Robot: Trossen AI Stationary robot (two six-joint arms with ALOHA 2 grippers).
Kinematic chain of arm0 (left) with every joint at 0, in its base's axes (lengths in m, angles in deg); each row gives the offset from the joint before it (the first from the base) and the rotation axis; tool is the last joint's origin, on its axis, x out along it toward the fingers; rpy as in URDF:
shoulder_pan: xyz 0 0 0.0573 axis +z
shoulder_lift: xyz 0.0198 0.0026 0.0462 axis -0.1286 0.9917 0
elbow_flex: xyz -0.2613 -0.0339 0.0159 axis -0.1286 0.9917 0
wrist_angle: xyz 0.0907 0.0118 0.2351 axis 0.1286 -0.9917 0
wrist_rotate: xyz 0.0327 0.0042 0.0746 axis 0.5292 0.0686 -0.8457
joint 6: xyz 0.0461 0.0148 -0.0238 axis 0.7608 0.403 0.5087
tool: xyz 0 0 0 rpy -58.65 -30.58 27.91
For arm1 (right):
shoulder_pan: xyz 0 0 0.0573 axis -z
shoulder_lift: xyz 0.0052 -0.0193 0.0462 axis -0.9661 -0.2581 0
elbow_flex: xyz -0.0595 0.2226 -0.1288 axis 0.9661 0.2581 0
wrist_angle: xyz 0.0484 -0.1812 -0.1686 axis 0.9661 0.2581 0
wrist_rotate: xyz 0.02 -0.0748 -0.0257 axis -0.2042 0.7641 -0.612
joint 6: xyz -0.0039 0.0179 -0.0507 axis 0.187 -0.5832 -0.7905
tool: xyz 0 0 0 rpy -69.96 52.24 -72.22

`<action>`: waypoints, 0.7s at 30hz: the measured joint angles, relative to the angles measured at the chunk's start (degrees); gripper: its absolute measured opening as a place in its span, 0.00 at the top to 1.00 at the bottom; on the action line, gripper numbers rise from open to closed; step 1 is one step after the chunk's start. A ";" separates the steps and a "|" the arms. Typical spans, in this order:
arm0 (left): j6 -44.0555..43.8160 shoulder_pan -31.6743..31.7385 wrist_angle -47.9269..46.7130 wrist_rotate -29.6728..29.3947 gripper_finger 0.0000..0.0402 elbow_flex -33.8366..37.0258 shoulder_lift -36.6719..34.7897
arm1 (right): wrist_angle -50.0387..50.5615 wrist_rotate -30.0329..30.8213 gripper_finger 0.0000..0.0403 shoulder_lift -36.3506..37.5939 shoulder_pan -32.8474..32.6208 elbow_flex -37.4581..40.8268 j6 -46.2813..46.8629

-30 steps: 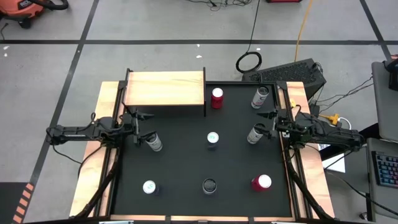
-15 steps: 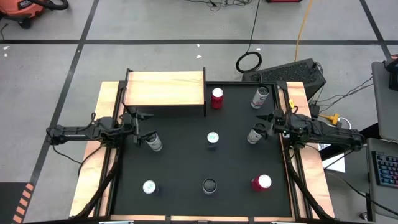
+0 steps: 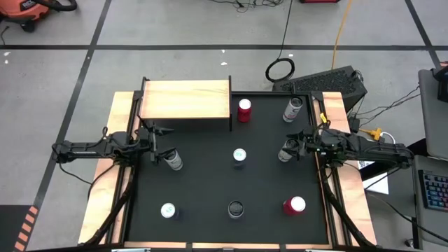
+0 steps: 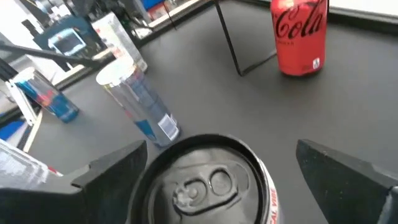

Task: Place canned beverage on shelf
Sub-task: Put the white yellow soda can on the shelf

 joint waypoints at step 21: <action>-0.02 0.01 -0.11 0.00 0.03 0.00 0.00 | 1.15 -1.39 0.02 -7.59 0.00 0.00 3.90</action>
